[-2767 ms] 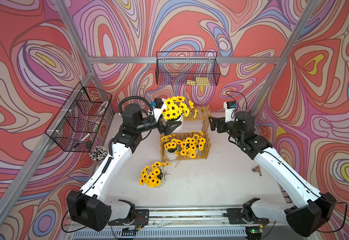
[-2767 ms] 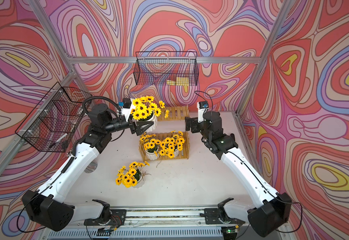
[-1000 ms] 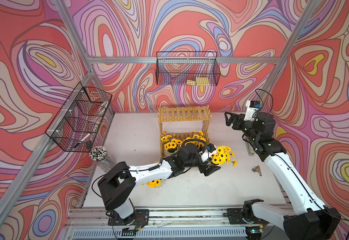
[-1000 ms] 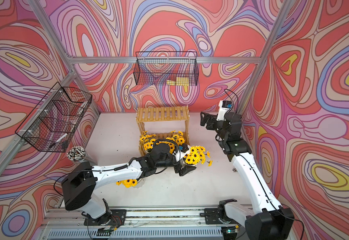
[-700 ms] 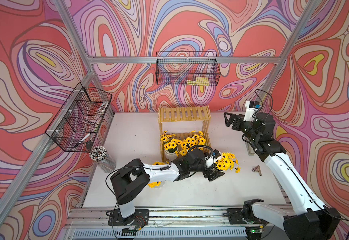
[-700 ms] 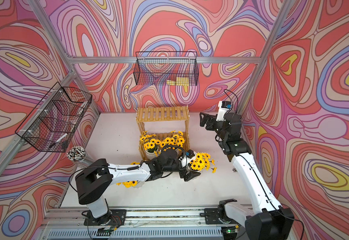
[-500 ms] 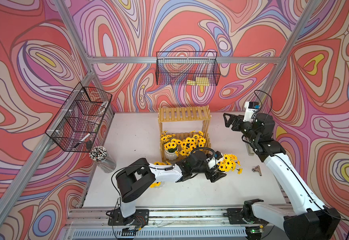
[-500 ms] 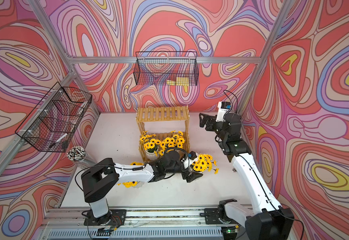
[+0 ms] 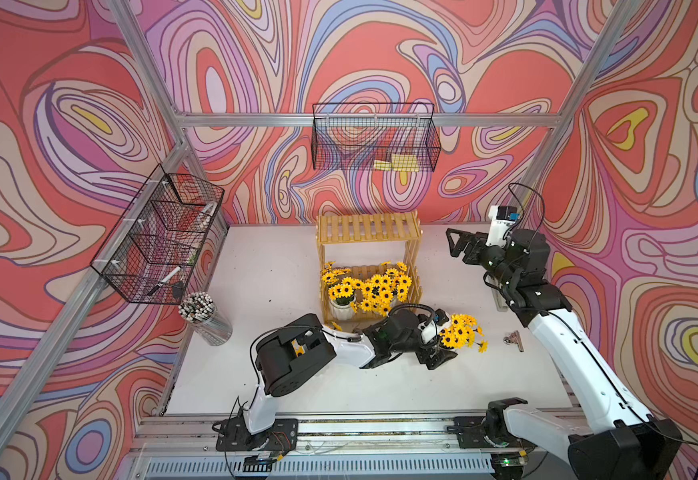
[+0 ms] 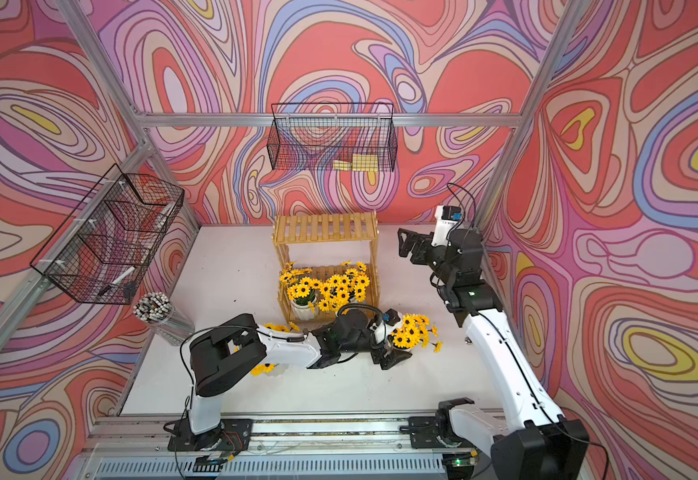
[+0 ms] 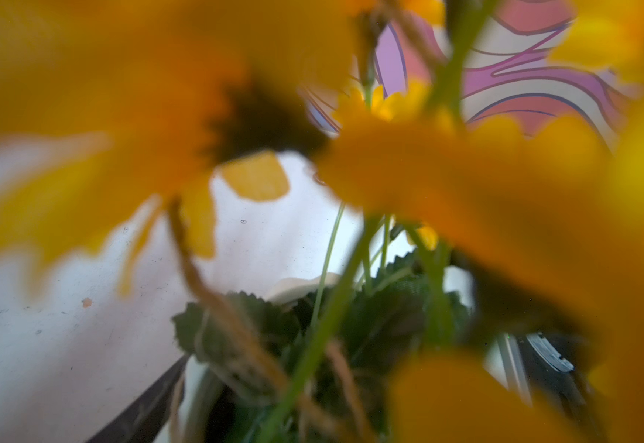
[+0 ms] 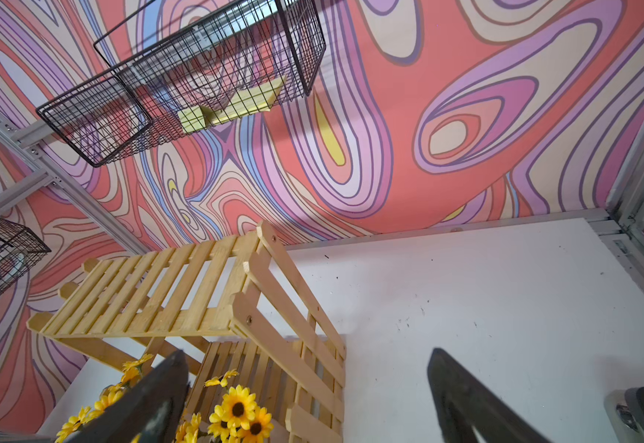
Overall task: Take the sunflower pots off the shelves
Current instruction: Place the sunflower pot at the center of the board.
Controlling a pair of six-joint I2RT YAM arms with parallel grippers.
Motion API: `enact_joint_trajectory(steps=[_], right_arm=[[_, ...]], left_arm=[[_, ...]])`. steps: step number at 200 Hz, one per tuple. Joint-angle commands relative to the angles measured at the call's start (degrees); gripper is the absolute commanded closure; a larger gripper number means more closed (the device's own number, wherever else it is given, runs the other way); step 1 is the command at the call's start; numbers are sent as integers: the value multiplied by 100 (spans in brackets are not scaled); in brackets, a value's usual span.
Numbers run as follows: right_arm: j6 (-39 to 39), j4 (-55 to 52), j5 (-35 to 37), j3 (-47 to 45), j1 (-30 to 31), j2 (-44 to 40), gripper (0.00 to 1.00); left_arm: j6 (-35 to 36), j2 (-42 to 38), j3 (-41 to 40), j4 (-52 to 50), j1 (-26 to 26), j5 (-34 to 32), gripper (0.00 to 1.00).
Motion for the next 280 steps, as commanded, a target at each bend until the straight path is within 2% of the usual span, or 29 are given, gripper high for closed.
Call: enact_joint_trajectory(steps=[1, 103, 118, 135, 150, 184, 204, 236, 280], right_arm=[[38, 51, -48, -70, -33, -121, 2], [39, 63, -93, -107, -33, -138, 2], [39, 68, -93, -124, -29, -138, 2], [38, 66, -99, -124, -35, -124, 2], [39, 75, -95, -133, -28, -122, 2], [39, 70, -96, -133, -36, -107, 2], [39, 72, -93, -133, -36, -112, 2], [39, 77, -110, -133, -34, -103, 2], [30, 55, -97, -107, -29, -112, 2]], left_arm=[[-27, 104, 251, 734, -58, -66, 100], [-78, 675, 474, 959, -140, -241, 100], [-71, 725, 489, 961, -145, -233, 97], [-53, 789, 501, 970, -160, -232, 92], [-32, 835, 500, 961, -166, -225, 82], [102, 864, 443, 900, -175, -215, 67], [195, 855, 370, 886, -175, -190, 53], [291, 886, 297, 884, -176, -198, 43], [424, 1035, 205, 1038, -176, -259, 36]])
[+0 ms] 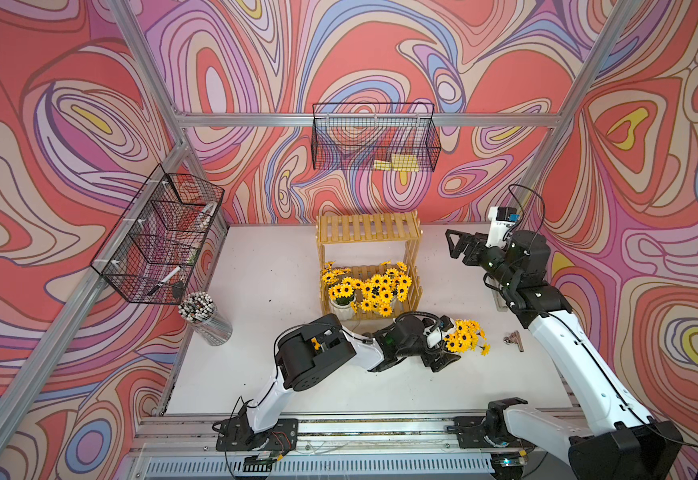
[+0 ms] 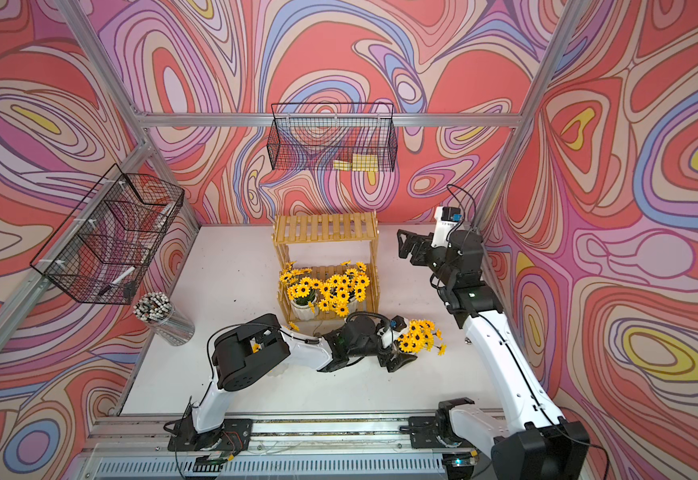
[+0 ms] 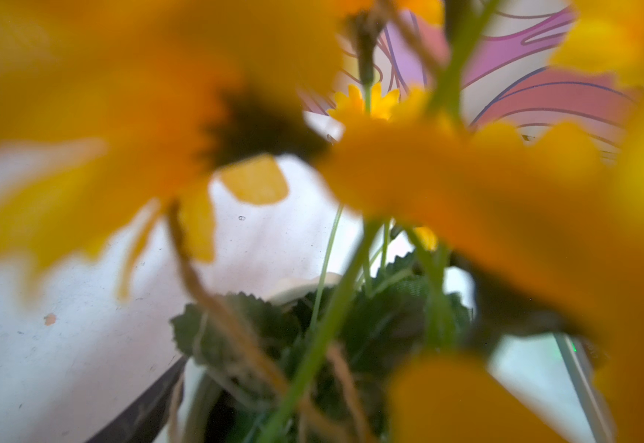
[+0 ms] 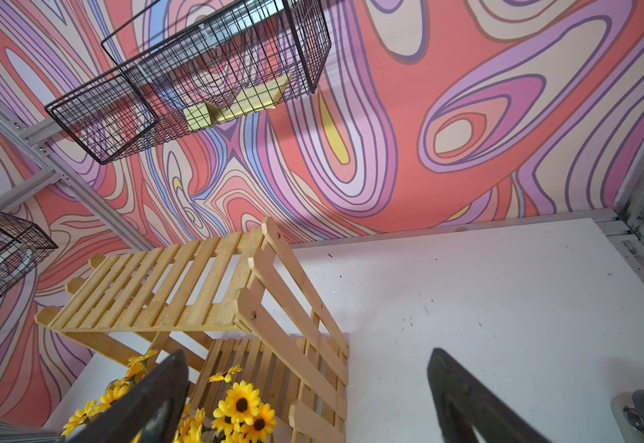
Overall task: Take the sunflower pots off the shelves
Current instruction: Place the sunflower pot at the center of the board.
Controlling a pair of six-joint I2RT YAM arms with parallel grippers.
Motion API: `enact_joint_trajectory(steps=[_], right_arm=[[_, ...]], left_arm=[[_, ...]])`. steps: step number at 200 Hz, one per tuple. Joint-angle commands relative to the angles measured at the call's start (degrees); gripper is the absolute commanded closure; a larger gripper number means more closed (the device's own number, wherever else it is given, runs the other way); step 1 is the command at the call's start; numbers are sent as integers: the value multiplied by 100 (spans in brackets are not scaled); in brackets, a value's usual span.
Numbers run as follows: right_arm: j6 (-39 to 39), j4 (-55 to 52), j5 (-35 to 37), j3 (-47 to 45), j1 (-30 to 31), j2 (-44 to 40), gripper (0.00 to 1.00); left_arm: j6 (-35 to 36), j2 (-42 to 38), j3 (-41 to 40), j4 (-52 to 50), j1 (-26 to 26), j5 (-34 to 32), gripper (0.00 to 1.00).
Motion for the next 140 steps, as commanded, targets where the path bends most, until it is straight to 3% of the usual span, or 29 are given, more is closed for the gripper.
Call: enact_joint_trajectory(steps=[1, 140], right_arm=[[30, 18, -29, -50, -33, -57, 2], [30, 1, -45, 15, -30, 13, 2]], left_arm=[[155, 170, -99, 429, -68, -47, 36], [384, 233, -288, 307, -69, -52, 10]])
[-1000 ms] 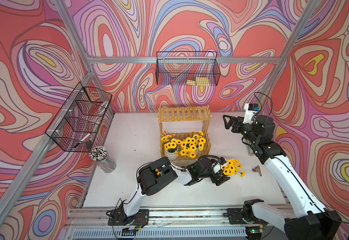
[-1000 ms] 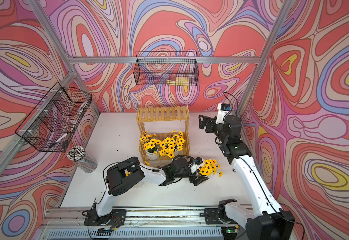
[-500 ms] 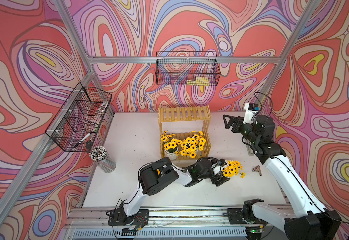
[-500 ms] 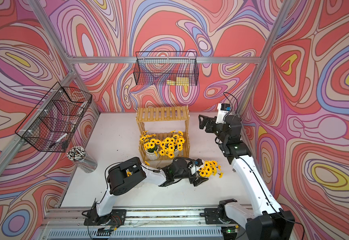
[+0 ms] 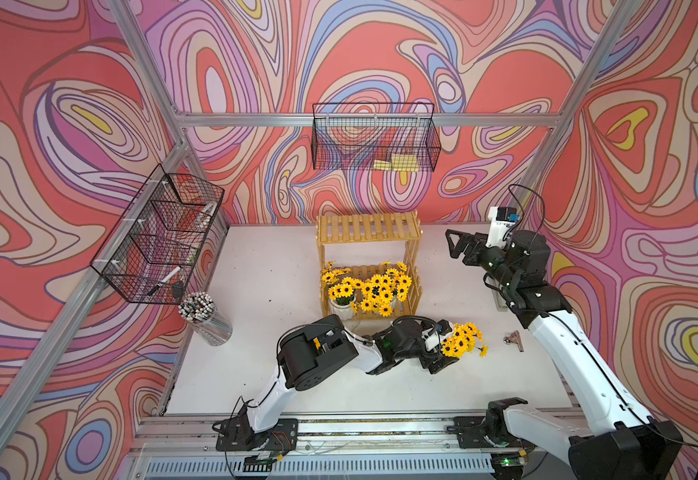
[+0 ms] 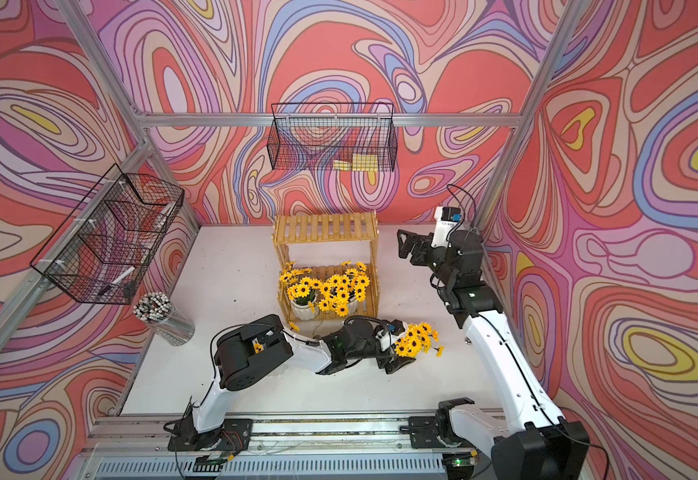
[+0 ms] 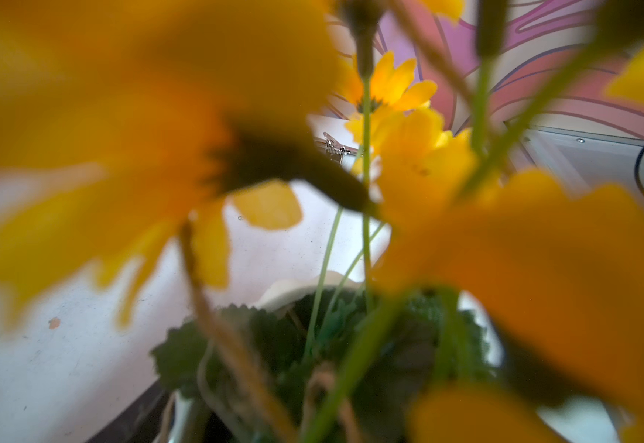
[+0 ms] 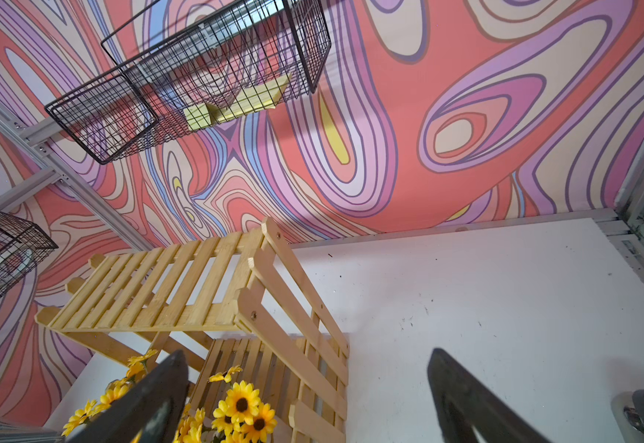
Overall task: Take the sunflower pots off the shelves
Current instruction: Place the sunflower pot at the center of the board.
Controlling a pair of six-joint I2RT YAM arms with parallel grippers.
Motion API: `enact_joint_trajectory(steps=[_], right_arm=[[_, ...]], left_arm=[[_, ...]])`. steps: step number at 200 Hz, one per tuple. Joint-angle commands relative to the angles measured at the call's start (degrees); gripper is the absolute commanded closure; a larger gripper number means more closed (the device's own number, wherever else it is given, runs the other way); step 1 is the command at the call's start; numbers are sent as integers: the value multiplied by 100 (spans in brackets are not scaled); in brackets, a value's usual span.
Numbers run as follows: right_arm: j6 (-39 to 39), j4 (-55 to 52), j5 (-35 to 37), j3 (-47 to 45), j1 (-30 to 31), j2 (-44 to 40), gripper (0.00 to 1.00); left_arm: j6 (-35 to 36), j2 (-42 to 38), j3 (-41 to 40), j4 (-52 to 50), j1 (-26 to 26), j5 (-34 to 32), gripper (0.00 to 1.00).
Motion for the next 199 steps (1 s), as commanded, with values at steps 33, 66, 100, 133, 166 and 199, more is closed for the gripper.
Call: enact_joint_trajectory(steps=[33, 66, 100, 133, 166, 199], right_arm=[[30, -8, -49, 12, -34, 28, 2], [30, -4, -51, -5, -29, 20, 2], [30, -29, -55, -14, -29, 3, 2], [30, -24, -145, -65, -32, -41, 2], [89, -4, -225, -187, -32, -133, 2], [226, 214, -504, -435, -33, -311, 2]], left_arm=[[149, 176, -148, -1, -57, -52, 5], [151, 161, -203, 40, -58, -47, 1], [184, 50, -326, 100, -59, -80, 0], [275, -276, -523, 190, -59, -80, 0], [385, -791, -690, -22, -61, -22, 0], [568, -1403, -1076, -179, -59, -114, 0]])
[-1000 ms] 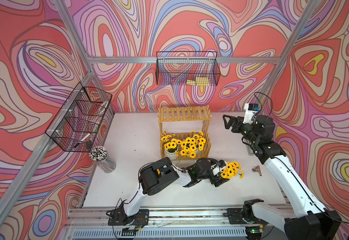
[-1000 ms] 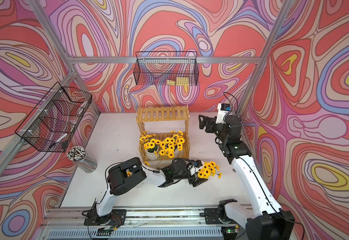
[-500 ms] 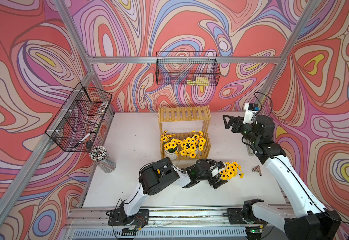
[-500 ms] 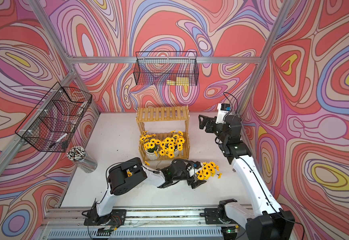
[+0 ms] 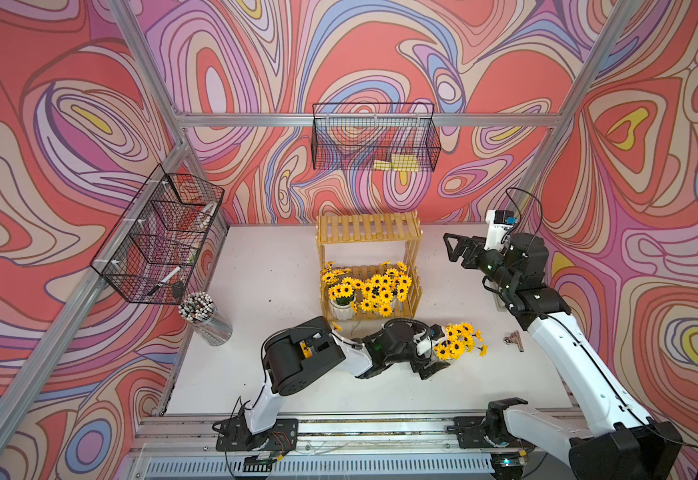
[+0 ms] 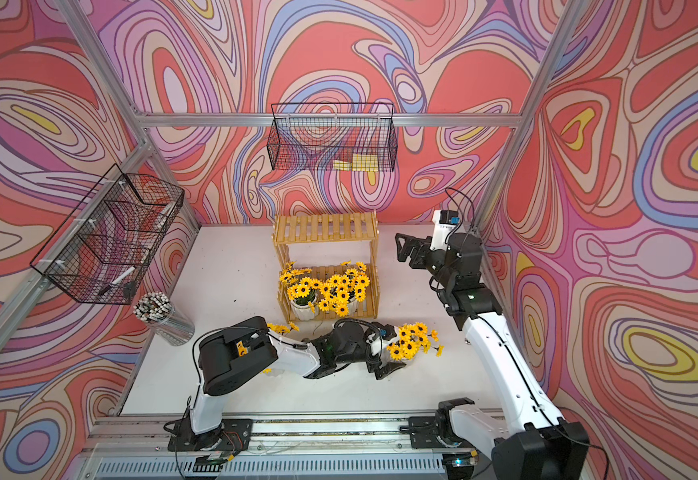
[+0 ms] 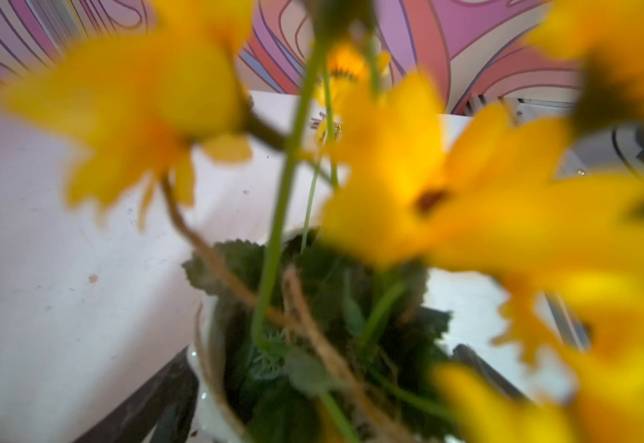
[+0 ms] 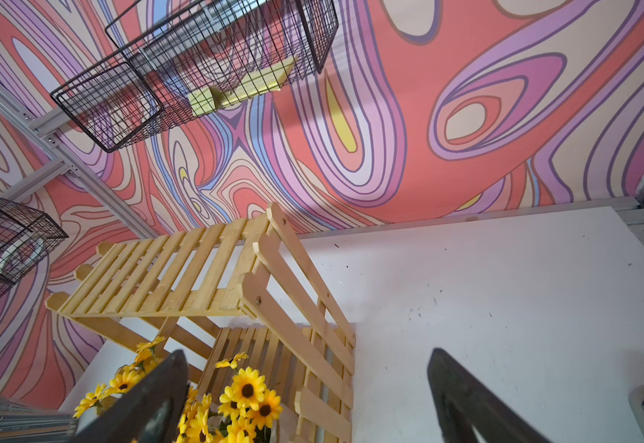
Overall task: Take the sunflower pots off the shelves
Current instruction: Place the sunflower pot at the center of the board.
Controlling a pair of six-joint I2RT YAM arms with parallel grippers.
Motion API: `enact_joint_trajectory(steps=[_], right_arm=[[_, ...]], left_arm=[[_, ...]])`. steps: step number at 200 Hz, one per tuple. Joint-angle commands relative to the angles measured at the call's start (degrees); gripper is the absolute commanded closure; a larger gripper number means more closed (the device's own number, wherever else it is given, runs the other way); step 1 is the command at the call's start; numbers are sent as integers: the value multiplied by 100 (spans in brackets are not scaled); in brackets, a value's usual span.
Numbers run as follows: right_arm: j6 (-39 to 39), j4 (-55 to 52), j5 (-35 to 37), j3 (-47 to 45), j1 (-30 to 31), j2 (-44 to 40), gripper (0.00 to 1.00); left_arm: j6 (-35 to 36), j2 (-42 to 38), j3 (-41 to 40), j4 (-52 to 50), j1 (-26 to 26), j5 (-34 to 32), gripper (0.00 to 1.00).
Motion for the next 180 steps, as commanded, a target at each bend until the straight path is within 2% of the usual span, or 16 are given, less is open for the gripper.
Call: enact_joint_trajectory(steps=[1, 61, 100, 115, 132, 148, 180], right_arm=[[144, 193, -270, -209, -31, -227, 2], [228, 195, -675, -598, -34, -545, 2], [66, -193, -726, -570, 104, -653, 2], [-206, -468, -195, -552, 524, -697, 2], [-531, -705, 795, -509, 1376, -719, 2], [-644, -831, 1447, -482, 2013, -642, 2], [-448, -728, 2191, -778, 2639, -666, 2]], left_arm=[[260, -526, -259, -24, -61, -24, 0], [692, -1960, -622, -720, -57, -254, 0], [939, -3149, -605, -1489, -54, -853, 0], [903, -3649, -590, -1676, -52, -1324, 0], [997, -4162, -508, -2020, -48, -1784, 0], [1039, -4618, -343, -2442, -10, -2288, 0], [601, -5624, -114, -3429, 361, -2727, 0]])
